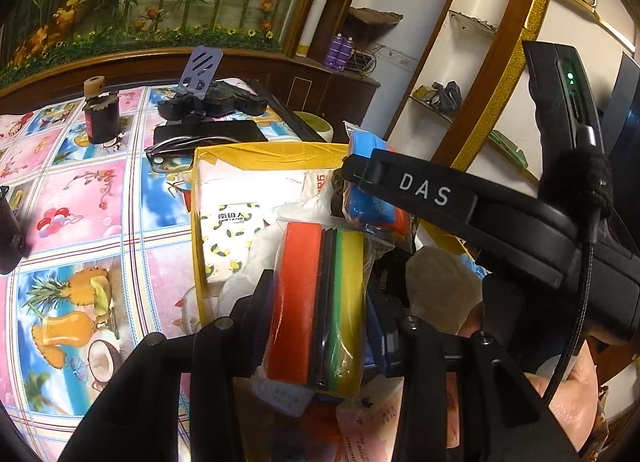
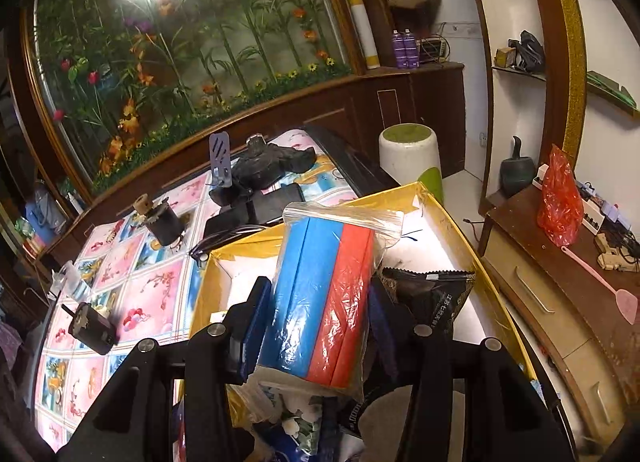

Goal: Organize soft objects
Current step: 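Carry both bags over the box with both tools, then open both tools to drop the sponge bag and foam bag into the box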

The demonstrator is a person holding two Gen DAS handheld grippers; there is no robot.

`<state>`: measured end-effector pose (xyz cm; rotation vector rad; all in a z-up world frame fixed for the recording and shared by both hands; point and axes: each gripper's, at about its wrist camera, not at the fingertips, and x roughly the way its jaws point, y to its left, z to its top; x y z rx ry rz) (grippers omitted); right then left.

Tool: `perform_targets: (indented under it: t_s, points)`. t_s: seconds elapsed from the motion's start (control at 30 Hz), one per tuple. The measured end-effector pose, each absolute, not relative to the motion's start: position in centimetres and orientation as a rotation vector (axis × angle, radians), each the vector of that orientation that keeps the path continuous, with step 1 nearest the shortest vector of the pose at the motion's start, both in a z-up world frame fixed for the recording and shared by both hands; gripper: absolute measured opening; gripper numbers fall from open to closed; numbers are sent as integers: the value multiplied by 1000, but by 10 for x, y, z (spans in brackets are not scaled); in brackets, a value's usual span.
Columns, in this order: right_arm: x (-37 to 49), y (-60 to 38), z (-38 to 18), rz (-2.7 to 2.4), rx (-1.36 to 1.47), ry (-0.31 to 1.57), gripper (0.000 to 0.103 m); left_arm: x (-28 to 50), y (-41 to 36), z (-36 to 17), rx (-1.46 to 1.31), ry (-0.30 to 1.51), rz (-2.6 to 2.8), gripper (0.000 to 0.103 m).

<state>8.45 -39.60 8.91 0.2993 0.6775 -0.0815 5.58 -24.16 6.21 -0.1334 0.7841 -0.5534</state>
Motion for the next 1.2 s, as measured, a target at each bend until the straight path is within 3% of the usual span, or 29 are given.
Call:
perform_targets:
  t_s: [0.23, 0.3, 0.4, 0.5, 0.67, 1.2]
  points:
    - [94, -390, 78, -88, 289, 723, 55, 52, -245, 58, -98, 790, -555, 40]
    - [94, -388, 79, -98, 278, 719, 69, 51, -245, 58, -91, 789, -551, 45]
    - [90, -385, 84, -99, 264, 687, 82, 53, -244, 56, -102, 798, -547, 53]
    - [88, -380, 87, -96, 247, 669, 88, 52, -241, 55, -111, 793, -544, 59]
    - [84, -375, 91, -101, 227, 650, 93, 51, -236, 54, -118, 782, -531, 68]
    - [69, -372, 98, -108, 215, 596, 95, 43, -229, 55, -105, 739, -510, 88]
